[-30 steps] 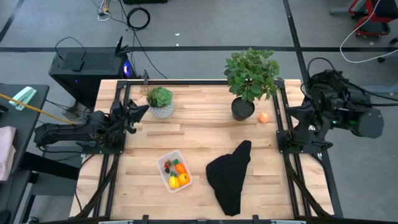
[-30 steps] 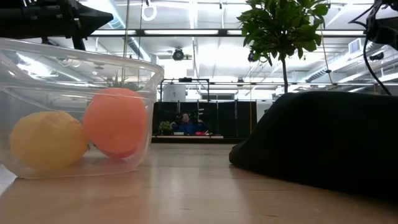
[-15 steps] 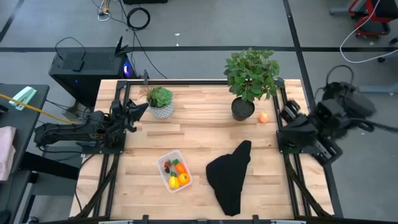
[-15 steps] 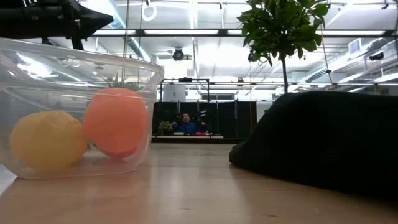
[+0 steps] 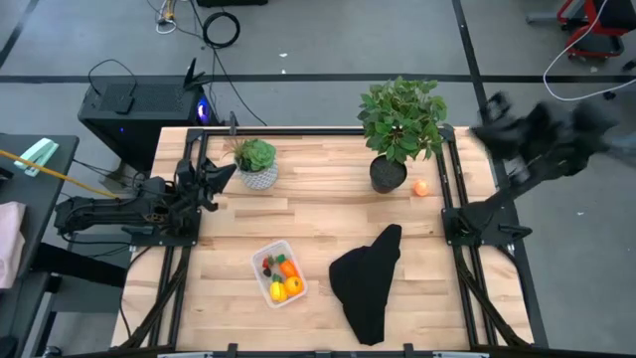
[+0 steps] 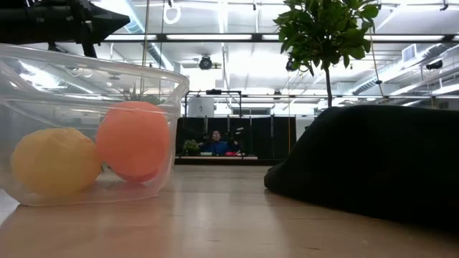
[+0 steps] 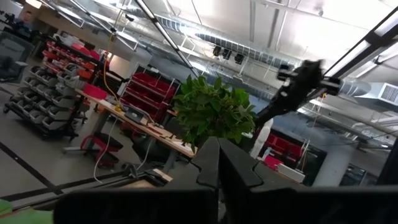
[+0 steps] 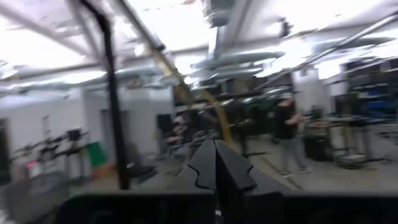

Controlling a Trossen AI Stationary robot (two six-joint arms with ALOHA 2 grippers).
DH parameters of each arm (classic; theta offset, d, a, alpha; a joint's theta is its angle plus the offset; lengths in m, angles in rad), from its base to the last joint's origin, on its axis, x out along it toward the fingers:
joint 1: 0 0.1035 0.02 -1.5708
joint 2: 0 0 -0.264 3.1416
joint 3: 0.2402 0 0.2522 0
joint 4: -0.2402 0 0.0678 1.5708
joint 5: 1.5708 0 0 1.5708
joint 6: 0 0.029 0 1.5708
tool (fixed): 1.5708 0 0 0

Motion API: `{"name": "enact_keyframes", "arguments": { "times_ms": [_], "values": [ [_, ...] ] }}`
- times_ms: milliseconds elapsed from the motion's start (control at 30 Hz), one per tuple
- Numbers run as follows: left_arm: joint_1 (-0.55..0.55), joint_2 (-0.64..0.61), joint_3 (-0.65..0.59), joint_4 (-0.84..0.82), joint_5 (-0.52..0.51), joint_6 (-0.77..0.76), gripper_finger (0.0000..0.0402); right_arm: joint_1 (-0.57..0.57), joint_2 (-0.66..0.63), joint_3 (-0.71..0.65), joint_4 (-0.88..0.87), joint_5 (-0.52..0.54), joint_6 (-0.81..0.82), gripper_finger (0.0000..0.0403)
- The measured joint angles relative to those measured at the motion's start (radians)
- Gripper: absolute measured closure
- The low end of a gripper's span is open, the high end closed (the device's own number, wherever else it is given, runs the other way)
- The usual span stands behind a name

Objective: Pick and placing Produce into tupperware
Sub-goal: Put the peach into the transparent bin

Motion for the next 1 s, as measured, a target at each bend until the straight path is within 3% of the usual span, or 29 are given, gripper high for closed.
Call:
{"name": "enact_keyframes", "arguments": {
  "times_ms": [167,300,467,767,933,1000],
  "values": [
    [0.000,0.000,0.000,0.000,0.000,0.000,0.0392,-0.016,-0.169,0.002,-0.108,0.034,0.033,0.0397],
    [0.000,0.000,0.000,0.001,0.000,-0.002,0.0396,-0.015,-0.205,-0.001,-0.024,-0.140,-0.032,0.0400],
    [0.000,0.000,0.000,0.001,0.000,-0.019,0.0387,-0.015,-0.164,-0.004,0.052,-0.376,-0.154,0.0398],
    [0.000,0.000,0.000,0.001,-0.035,-0.027,0.0391,-0.038,0.060,-0.004,0.281,-0.596,-0.269,0.0400],
    [0.000,0.000,0.000,0.001,-0.070,-0.022,0.0394,-0.259,0.182,-0.005,0.305,-0.622,-0.132,0.0397],
    [0.000,0.000,0.000,0.001,-0.071,-0.018,0.0397,-0.406,0.201,-0.008,0.305,-0.719,-0.039,0.0399]
  ]
}}
